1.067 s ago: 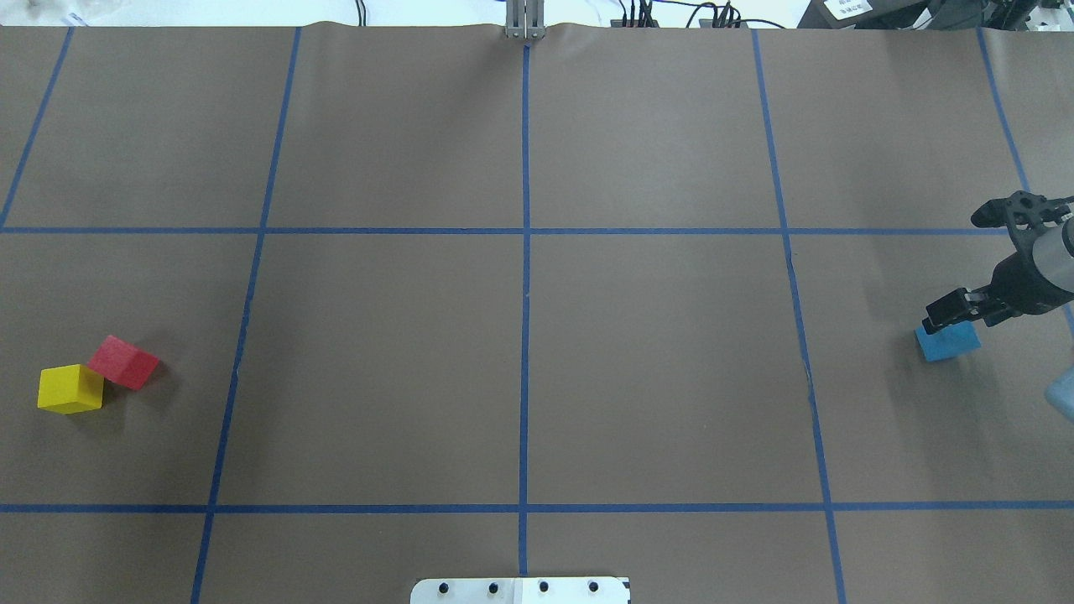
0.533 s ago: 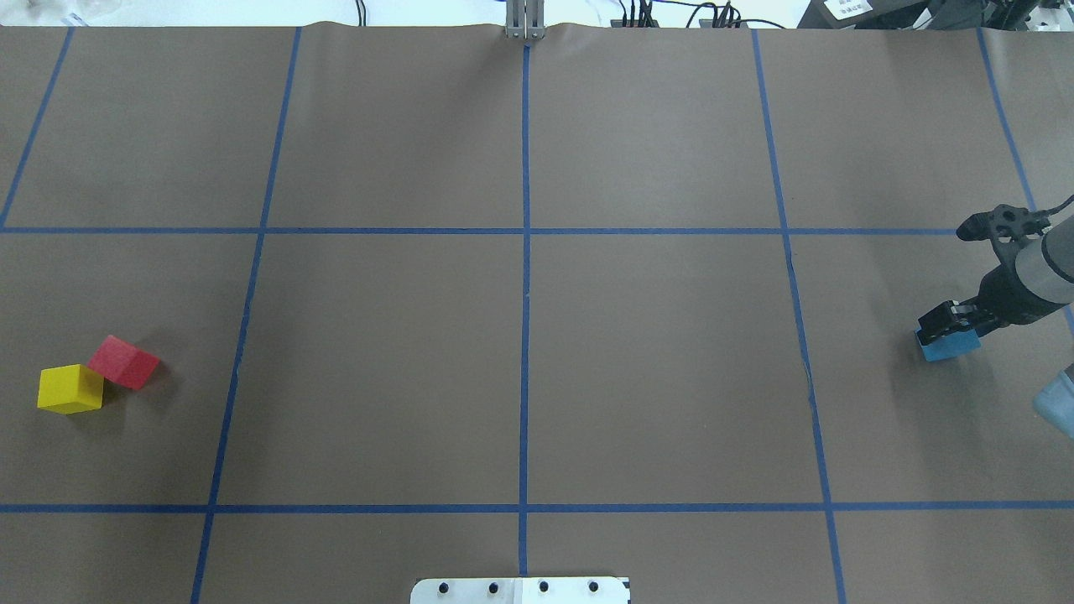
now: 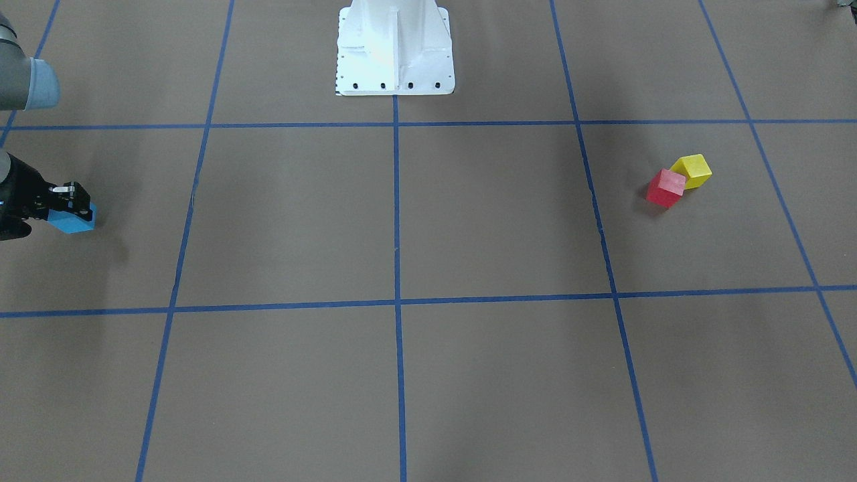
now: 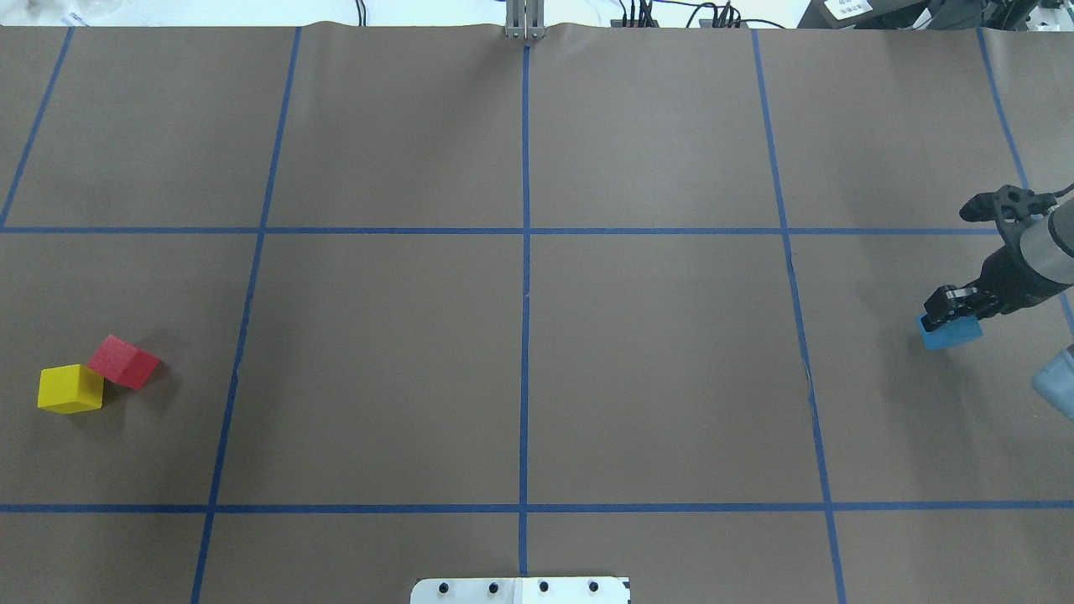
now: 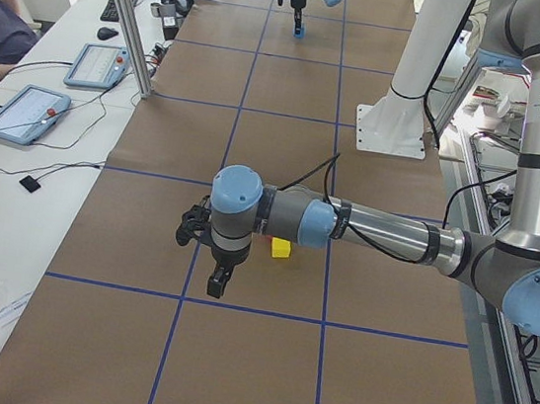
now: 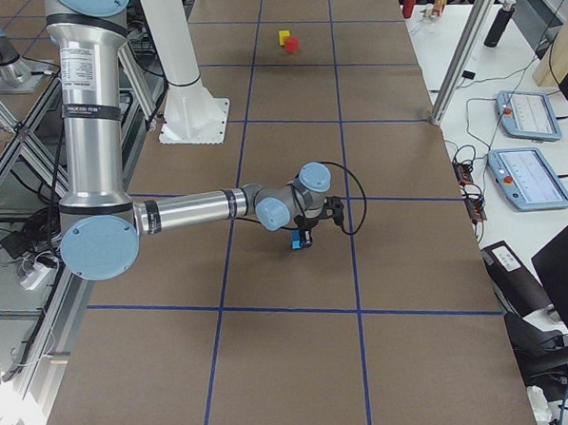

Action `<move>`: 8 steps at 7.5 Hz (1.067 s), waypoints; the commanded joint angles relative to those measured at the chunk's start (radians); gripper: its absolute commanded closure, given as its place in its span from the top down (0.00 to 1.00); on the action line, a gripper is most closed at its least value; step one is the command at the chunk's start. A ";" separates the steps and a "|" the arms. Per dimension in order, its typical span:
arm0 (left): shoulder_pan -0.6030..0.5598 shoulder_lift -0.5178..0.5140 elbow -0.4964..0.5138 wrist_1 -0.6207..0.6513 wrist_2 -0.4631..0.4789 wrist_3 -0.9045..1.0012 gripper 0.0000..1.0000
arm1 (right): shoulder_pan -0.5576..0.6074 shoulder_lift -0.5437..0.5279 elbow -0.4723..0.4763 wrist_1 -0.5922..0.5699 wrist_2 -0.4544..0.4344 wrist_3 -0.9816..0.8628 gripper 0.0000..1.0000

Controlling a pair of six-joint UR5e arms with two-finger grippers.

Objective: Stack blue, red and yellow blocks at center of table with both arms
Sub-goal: 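Carry the blue cube with the right gripper to the table center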

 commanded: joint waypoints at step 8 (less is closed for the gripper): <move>0.003 -0.009 0.003 0.002 0.008 0.005 1.00 | -0.318 1.004 -0.473 -0.433 -0.108 0.318 0.00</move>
